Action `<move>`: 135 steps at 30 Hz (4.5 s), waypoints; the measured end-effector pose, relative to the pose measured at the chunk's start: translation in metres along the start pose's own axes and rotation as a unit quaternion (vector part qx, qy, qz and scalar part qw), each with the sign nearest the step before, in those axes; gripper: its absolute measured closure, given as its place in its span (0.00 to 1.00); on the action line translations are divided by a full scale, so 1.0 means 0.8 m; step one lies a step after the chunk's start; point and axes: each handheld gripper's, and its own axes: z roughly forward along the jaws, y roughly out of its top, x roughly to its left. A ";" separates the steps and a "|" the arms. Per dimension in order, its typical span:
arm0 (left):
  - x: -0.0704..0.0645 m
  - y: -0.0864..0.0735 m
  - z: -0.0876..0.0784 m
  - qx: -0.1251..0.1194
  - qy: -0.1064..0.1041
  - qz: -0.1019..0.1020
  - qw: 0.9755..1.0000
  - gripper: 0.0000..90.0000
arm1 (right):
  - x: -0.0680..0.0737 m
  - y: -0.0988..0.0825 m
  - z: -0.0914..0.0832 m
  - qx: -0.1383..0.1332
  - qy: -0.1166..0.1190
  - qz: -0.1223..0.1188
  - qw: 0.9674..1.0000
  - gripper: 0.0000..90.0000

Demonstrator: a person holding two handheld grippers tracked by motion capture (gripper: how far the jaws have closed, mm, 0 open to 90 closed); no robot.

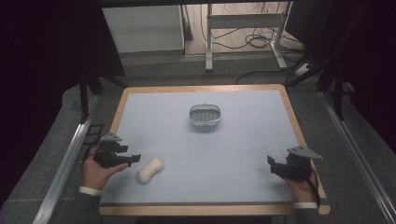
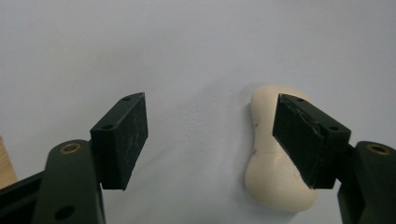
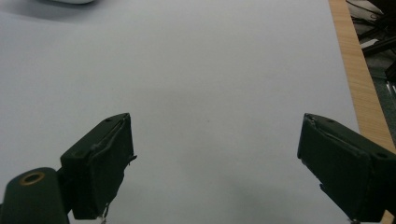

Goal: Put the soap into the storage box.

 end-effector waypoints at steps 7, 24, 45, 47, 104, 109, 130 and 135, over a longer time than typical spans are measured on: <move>-0.013 0.009 0.003 0.021 -0.011 0.016 1.000 0.30 | 0.001 -0.002 0.001 0.004 0.000 -0.001 1.000 0.11; -0.037 0.025 0.019 0.072 -0.009 0.049 0.996 0.30 | 0.002 -0.002 -0.001 0.000 0.003 0.000 1.000 0.11; -0.063 0.017 0.056 0.163 -0.022 0.065 0.984 0.35 | 0.007 -0.004 0.003 0.007 0.006 -0.005 1.000 0.11; -0.064 0.017 0.058 0.167 -0.021 0.064 0.984 0.36 | 0.007 -0.004 0.004 0.008 0.006 -0.005 1.000 0.11; -0.052 0.052 0.026 0.129 -0.018 0.091 0.987 0.55 | 0.002 -0.007 0.005 0.014 -0.004 0.003 1.000 0.12; -0.054 0.057 0.030 0.129 -0.019 0.096 0.987 0.55 | 0.001 -0.007 0.005 0.015 -0.006 0.002 1.000 0.12; -0.055 0.086 0.039 0.126 -0.020 0.106 0.986 0.55 | 0.002 -0.008 0.007 0.020 -0.004 -0.001 1.000 0.12; -0.060 0.097 0.042 0.121 -0.021 0.114 0.986 0.55 | 0.003 -0.008 0.007 0.019 -0.005 -0.004 1.000 0.12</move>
